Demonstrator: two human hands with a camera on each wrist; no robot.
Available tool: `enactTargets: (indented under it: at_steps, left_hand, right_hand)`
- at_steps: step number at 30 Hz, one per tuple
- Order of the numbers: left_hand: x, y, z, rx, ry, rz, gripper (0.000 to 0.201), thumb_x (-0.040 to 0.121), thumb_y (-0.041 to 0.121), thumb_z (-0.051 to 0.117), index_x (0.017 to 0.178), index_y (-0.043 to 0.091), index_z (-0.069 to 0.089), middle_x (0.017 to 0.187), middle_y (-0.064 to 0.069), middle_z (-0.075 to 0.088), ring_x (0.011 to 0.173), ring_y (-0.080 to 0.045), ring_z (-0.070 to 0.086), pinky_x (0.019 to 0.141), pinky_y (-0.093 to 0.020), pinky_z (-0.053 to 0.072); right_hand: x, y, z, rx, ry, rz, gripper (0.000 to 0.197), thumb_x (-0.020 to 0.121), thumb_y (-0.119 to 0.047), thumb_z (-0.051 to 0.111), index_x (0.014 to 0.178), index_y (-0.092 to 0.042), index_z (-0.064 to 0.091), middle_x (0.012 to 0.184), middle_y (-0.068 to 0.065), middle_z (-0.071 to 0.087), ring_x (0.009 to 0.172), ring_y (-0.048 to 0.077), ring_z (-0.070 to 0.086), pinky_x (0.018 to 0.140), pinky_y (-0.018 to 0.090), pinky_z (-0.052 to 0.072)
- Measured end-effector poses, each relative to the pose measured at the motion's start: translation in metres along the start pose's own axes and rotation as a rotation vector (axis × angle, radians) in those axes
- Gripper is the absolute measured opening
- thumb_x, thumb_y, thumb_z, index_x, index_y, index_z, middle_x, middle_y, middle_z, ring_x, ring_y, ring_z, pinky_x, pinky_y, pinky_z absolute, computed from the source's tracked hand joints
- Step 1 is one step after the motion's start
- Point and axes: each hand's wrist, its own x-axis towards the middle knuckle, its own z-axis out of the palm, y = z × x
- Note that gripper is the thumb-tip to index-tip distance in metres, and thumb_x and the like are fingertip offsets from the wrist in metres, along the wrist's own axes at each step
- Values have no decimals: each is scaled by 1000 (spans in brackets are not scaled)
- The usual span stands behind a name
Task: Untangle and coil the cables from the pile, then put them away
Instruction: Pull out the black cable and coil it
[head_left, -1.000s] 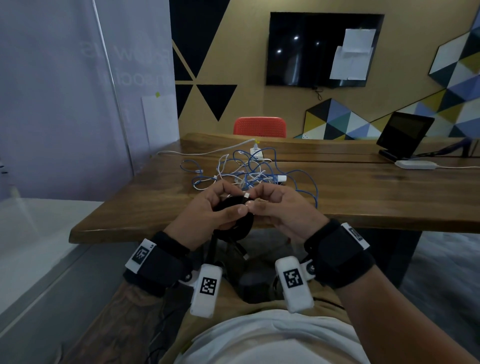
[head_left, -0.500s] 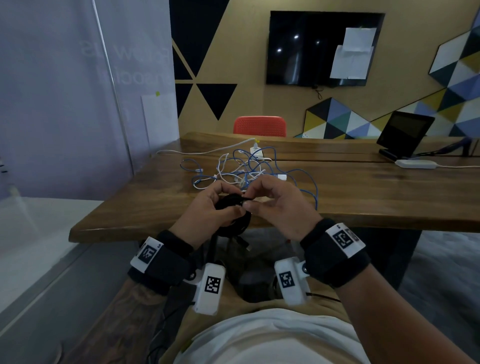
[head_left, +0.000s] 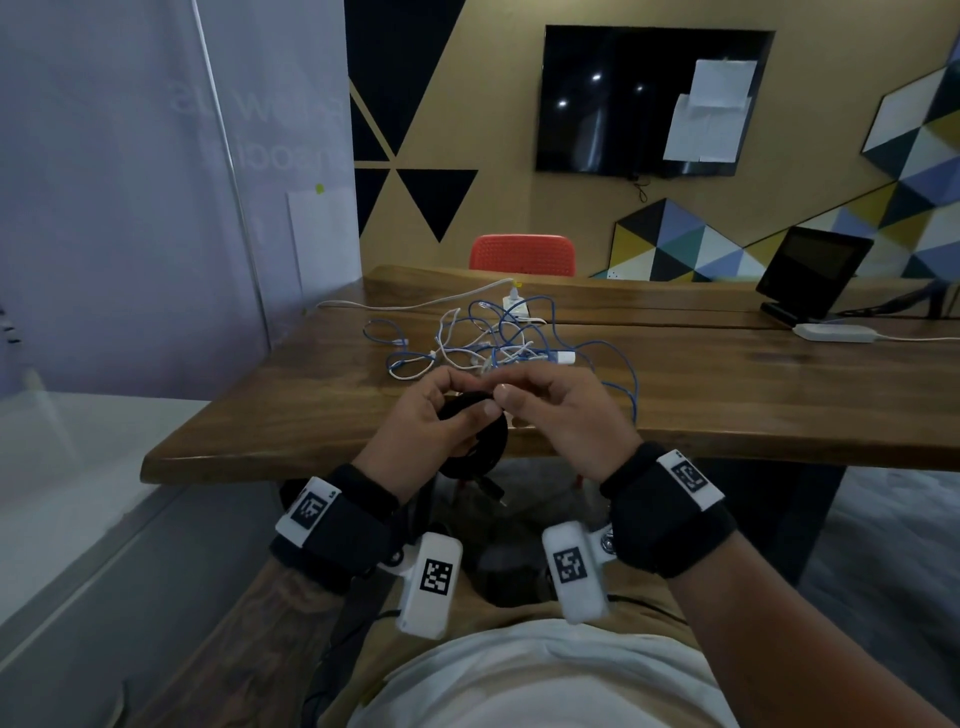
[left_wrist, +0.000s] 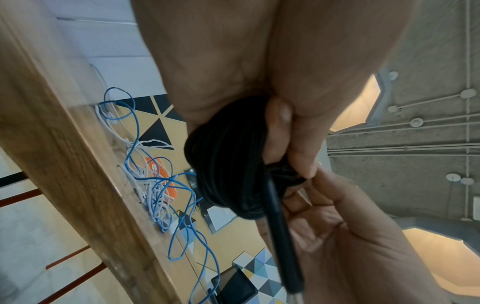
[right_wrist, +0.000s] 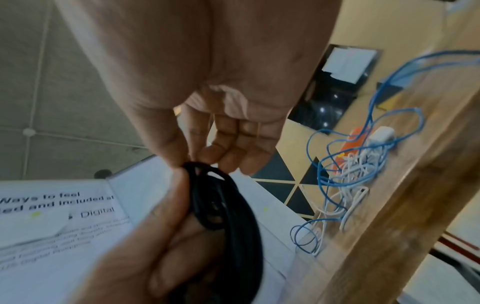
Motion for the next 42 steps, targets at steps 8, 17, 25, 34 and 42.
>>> enactTargets:
  at_steps: [8, 17, 25, 34, 42]
  left_hand:
    - [-1, 0, 2, -82, -100, -49, 14, 91, 2, 60, 101, 7, 52, 61, 8, 56, 45, -1, 46, 44, -12, 38]
    - [0, -10, 4, -212, -146, -31, 14, 90, 17, 61, 96, 5, 57, 61, 4, 41, 45, -3, 31, 42, -13, 28]
    - [0, -22, 17, -280, -117, 3, 6, 90, 13, 59, 91, 9, 55, 60, 5, 45, 43, -2, 32, 40, -12, 29]
    - [2, -28, 16, -311, -112, -62, 13, 92, 20, 62, 95, 10, 54, 65, 3, 45, 47, -3, 34, 42, -13, 31]
    - [10, -29, 22, -174, -138, -77, 11, 100, 19, 47, 91, 12, 50, 57, 12, 44, 48, -2, 38, 46, -12, 36]
  right_hand:
    - [0, -12, -10, 63, 27, -10, 11, 96, -5, 61, 97, -5, 72, 86, 4, 72, 73, -1, 63, 65, 11, 46]
    - [5, -8, -5, 242, 70, 119, 16, 97, -18, 59, 103, -4, 63, 82, 3, 63, 72, 10, 58, 60, 21, 49]
    - [-1, 9, -4, 600, 9, 372, 15, 78, -26, 70, 87, -18, 61, 66, -5, 50, 55, 5, 43, 50, 18, 34]
    - [4, 4, -9, 293, 104, 244, 25, 103, -21, 53, 86, -7, 66, 57, -1, 49, 46, 7, 37, 44, 17, 29]
    - [9, -5, -16, 176, 380, 110, 26, 102, -17, 54, 83, -5, 66, 56, 0, 46, 49, 10, 38, 48, 20, 35]
